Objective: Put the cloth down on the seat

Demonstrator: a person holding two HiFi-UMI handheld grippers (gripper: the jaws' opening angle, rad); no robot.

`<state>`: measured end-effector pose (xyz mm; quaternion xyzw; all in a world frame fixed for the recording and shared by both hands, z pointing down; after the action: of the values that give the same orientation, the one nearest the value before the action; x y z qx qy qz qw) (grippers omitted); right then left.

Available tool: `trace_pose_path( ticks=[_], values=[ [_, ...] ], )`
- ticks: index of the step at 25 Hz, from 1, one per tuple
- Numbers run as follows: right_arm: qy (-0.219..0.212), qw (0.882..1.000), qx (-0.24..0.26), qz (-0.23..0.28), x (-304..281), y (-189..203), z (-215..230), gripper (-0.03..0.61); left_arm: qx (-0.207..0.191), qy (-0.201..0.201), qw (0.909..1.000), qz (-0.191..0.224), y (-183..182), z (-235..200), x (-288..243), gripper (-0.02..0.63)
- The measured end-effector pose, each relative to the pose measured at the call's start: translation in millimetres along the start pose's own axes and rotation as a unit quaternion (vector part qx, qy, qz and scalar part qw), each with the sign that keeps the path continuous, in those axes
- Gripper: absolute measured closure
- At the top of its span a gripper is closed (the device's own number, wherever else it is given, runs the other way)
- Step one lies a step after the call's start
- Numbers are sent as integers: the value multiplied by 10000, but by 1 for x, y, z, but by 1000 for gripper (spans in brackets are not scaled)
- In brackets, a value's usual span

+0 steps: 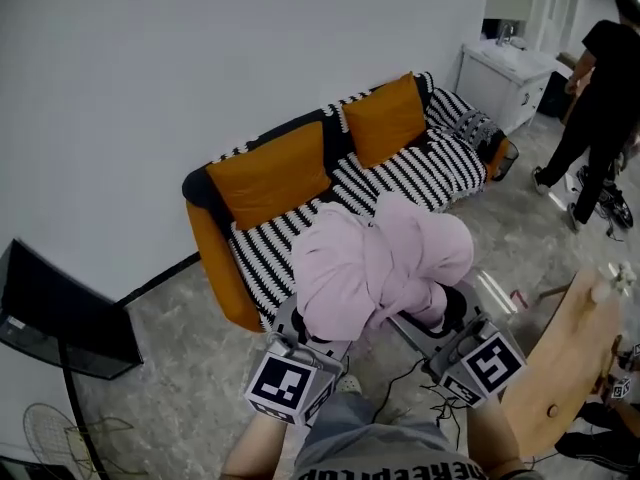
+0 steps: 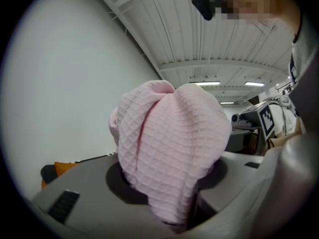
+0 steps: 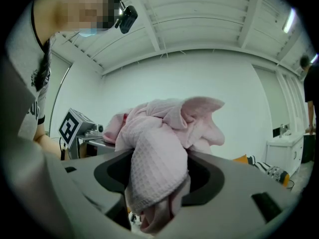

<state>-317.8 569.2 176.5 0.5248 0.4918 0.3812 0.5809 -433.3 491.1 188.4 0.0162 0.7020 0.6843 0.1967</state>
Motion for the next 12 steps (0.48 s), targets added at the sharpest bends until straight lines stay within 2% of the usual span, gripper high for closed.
trace_pose_path(
  ticks=[5, 9, 12],
  values=[
    [110, 9999, -46, -36, -21, -1, -1, 287, -32, 88, 10000, 7, 3, -24, -3, 371],
    [218, 9997, -44, -118, -23, 4, 1, 287, 16, 185, 9998, 32, 8, -26, -10, 370],
    [316, 9992, -62, -254, -57, -1, 13, 287, 110, 309, 9995, 38, 7, -61, -26, 370]
  ],
)
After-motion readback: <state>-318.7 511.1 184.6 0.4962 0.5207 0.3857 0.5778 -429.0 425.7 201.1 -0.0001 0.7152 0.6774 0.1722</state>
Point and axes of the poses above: the fingertips, and each gripper's own axes: x backward along the fingers, z to its right, y out of its underside, the point moved 5 cm from there along x, backward along the fingers, and after that the axes turned 10 degrees about -z, right-handed, at the moved point
